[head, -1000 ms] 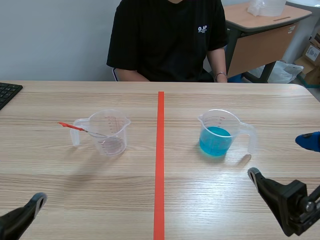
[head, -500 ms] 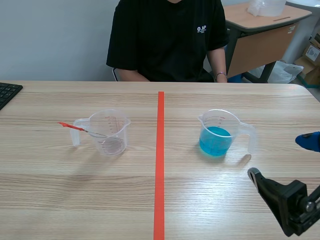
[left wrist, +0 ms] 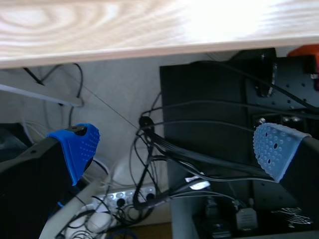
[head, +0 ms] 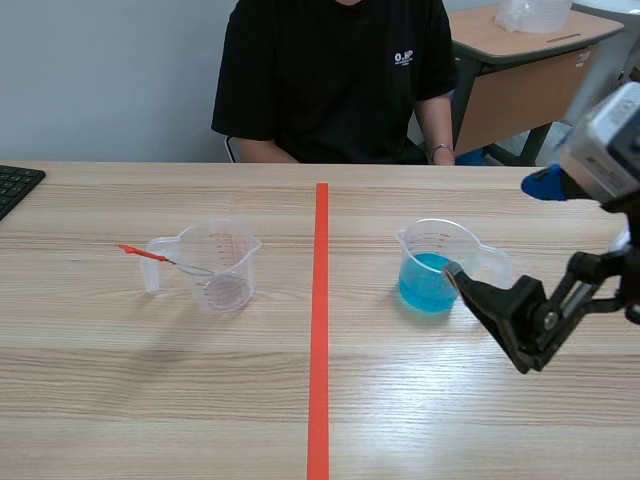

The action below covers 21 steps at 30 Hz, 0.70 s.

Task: Do the redox reaction experiment.
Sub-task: 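Lift the metal plate out of the left beaker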

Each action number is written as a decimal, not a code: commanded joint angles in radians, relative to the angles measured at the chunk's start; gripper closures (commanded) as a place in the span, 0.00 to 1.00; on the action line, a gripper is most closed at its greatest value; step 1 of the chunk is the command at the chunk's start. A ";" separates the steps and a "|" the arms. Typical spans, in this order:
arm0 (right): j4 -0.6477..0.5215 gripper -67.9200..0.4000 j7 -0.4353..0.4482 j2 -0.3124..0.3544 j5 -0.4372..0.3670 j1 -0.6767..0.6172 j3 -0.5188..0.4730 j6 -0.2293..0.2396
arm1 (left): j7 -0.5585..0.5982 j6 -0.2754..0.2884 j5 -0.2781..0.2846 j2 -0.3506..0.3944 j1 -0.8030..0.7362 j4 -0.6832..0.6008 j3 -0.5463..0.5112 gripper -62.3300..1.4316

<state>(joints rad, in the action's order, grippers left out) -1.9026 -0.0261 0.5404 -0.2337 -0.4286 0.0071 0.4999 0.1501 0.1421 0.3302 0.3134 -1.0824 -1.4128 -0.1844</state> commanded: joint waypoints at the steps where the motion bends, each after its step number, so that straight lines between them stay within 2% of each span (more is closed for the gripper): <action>1: -0.011 0.00 -0.004 0.011 0.001 0.051 0.032 0.003 | 0.010 0.002 0.002 0.000 0.019 0.009 0.013 0.00; 10: 0.072 0.00 -0.084 -0.011 0.021 0.298 0.307 0.018 | 0.011 0.002 0.002 -0.013 0.097 0.083 0.042 0.00; 21: 0.261 0.00 -0.051 -0.180 0.148 0.503 0.592 0.017 | 0.010 0.002 0.002 -0.016 0.099 0.084 0.042 0.00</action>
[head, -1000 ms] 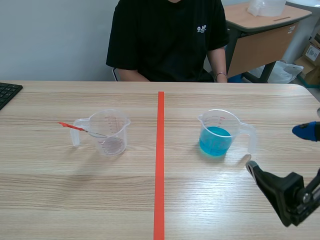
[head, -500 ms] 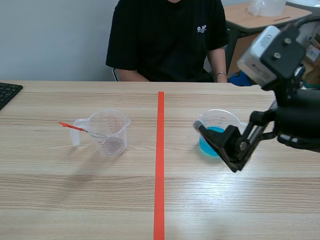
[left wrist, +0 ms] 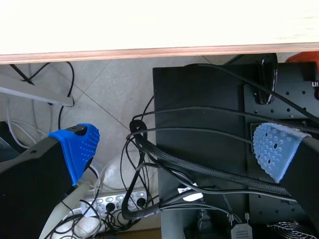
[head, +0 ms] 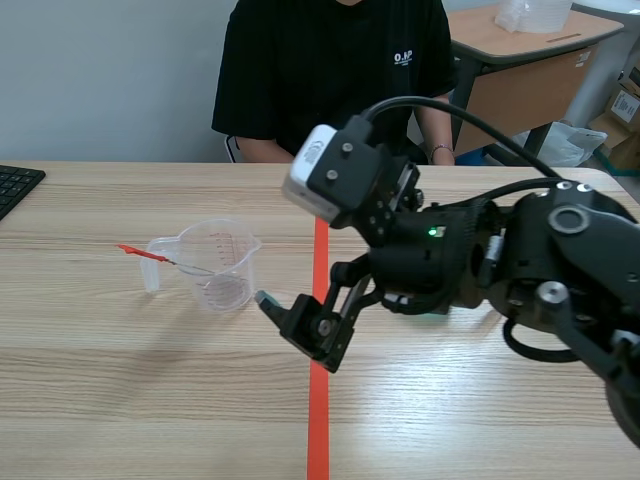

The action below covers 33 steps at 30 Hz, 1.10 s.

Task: Do the redox reaction experiment.
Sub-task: 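Lift the metal plate out of the left beaker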

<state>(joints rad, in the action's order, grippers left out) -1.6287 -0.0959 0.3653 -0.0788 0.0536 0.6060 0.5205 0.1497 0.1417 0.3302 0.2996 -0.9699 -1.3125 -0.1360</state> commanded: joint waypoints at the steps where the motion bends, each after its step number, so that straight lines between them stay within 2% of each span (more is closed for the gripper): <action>1: 0.001 0.00 0.026 -0.020 0.003 0.033 0.013 -0.003 | 0.010 0.003 0.002 -0.003 -0.013 -0.016 -0.006 0.00; 5: 0.056 0.00 0.094 -0.074 0.071 0.075 0.086 -0.016 | 0.011 0.003 0.002 -0.003 -0.013 -0.016 -0.006 0.00; 9: 0.119 0.00 0.145 -0.124 0.148 0.111 0.153 -0.080 | 0.011 0.003 0.002 -0.003 -0.013 -0.016 -0.006 0.00; 15: 0.237 0.00 0.233 -0.198 0.240 0.161 0.224 -0.126 | 0.011 0.003 0.002 -0.002 -0.013 -0.016 -0.006 0.00; 19: 0.321 0.00 0.278 -0.252 0.299 0.198 0.269 -0.193 | 0.011 0.003 0.002 -0.003 -0.013 -0.016 -0.006 0.00; 21: 0.361 0.00 0.292 -0.278 0.325 0.219 0.286 -0.212 | 0.011 0.003 0.002 -0.003 -0.013 -0.016 -0.006 0.00; 27: 0.460 0.00 0.316 -0.349 0.349 0.266 0.292 -0.238 | 0.011 0.003 0.002 -0.003 -0.013 -0.016 -0.006 0.00; 33: 0.476 0.00 0.367 -0.366 0.365 0.282 0.292 -0.245 | 0.011 0.003 0.002 -0.003 -0.013 -0.016 -0.006 0.00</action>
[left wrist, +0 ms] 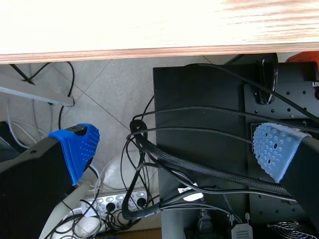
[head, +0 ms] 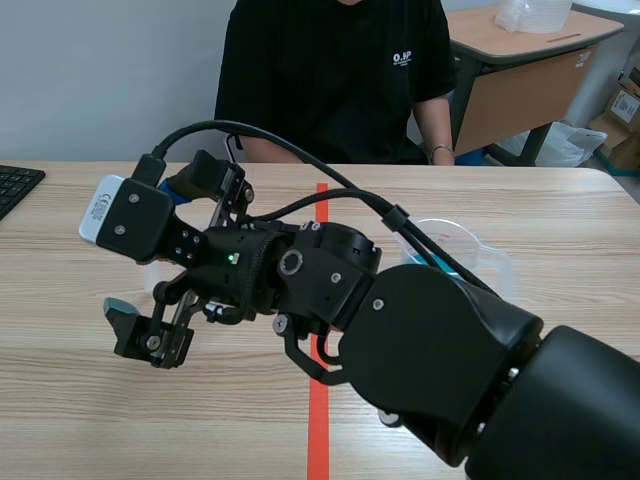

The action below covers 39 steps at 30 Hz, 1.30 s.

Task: Do the redox reaction experiment.
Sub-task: 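Lift the metal plate out of the left beaker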

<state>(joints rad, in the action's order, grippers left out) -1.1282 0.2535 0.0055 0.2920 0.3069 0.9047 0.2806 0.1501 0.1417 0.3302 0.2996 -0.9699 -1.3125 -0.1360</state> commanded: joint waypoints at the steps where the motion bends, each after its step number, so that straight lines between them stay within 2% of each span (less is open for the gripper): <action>1: -0.024 0.00 0.023 -0.006 -0.005 0.028 -0.007 -0.005 | 0.010 0.003 0.002 -0.003 -0.013 -0.016 -0.006 0.00; 4: -0.024 0.00 0.030 -0.006 -0.003 0.027 -0.007 -0.005 | 0.011 0.003 0.002 -0.003 -0.013 -0.016 -0.006 0.00; 6: -0.024 0.06 0.030 -0.006 -0.003 0.027 -0.007 -0.005 | 0.011 0.003 0.002 -0.003 -0.013 -0.016 -0.006 0.00; 12: -0.024 0.29 0.035 -0.006 -0.003 0.028 -0.007 -0.079 | 0.010 0.003 0.002 -0.003 -0.013 -0.016 -0.006 0.00; 15: -0.024 0.41 0.048 -0.005 -0.003 0.028 -0.007 -0.102 | 0.010 0.003 0.002 -0.003 -0.013 -0.016 -0.006 0.00; 30: -0.024 0.97 0.064 0.003 -0.003 0.028 -0.007 -0.101 | 0.011 0.003 0.002 -0.003 -0.013 -0.016 -0.006 0.00; 31: -0.024 0.97 0.064 0.005 -0.003 0.028 -0.007 -0.101 | 0.011 0.003 0.002 -0.002 -0.013 -0.016 -0.006 0.03; 36: -0.025 0.97 0.063 0.009 -0.003 0.028 -0.008 -0.101 | 0.010 0.003 0.002 -0.002 -0.013 -0.016 -0.006 0.35; 39: -0.031 0.97 0.059 0.017 -0.003 0.028 -0.009 -0.100 | 0.010 0.003 0.002 -0.002 -0.013 -0.016 -0.006 0.48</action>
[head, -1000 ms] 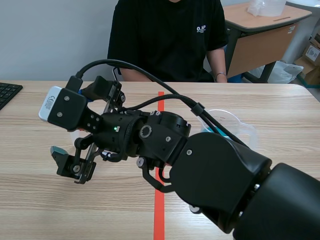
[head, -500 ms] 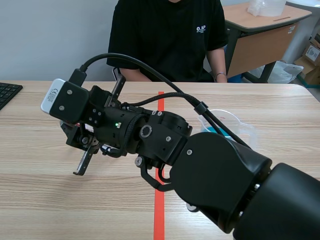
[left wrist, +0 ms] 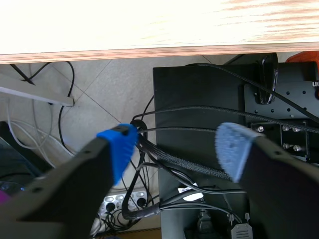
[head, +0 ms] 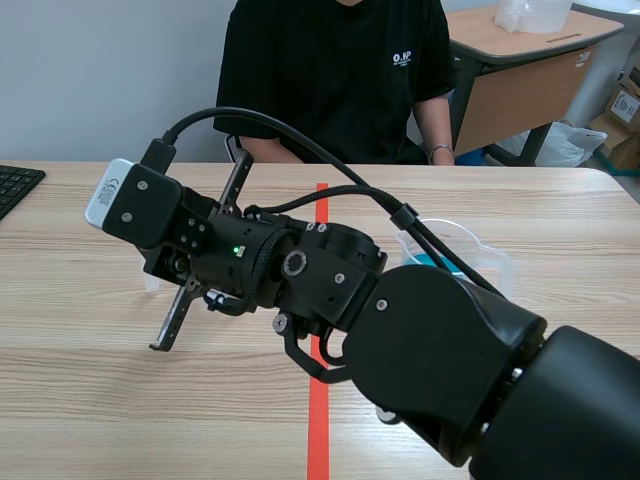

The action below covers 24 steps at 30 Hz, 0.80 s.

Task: Do the redox reaction experiment.
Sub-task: 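Lift the metal plate out of the left beaker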

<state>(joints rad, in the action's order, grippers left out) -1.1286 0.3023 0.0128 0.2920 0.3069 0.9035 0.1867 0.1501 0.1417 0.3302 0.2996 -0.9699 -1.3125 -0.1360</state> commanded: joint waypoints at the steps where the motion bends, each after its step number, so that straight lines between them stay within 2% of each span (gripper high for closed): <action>1: -0.037 0.97 0.010 0.014 -0.003 0.028 -0.008 -0.004 | 0.010 0.003 0.002 -0.002 -0.013 -0.016 -0.006 0.51; 6: -0.092 0.97 -0.034 0.041 -0.013 0.028 -0.008 0.026 | 0.010 0.003 0.002 -0.003 -0.014 -0.016 -0.006 0.67; 9: -0.145 0.97 -0.068 0.057 -0.050 0.027 -0.013 0.050 | 0.010 0.003 0.002 -0.003 -0.014 -0.016 -0.006 0.76; 16: -0.269 0.97 -0.181 0.068 -0.151 0.025 -0.085 0.160 | 0.010 0.003 0.002 -0.003 -0.014 -0.016 -0.006 0.90; 24: -0.405 0.97 -0.336 0.068 -0.285 0.025 -0.196 0.285 | 0.010 0.003 0.002 -0.003 -0.014 -0.016 -0.006 0.91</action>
<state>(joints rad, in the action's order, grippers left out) -1.5047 -0.0383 0.0860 0.0223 0.3046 0.7212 0.4728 0.1501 0.1417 0.3302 0.2996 -0.9699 -1.3125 -0.1360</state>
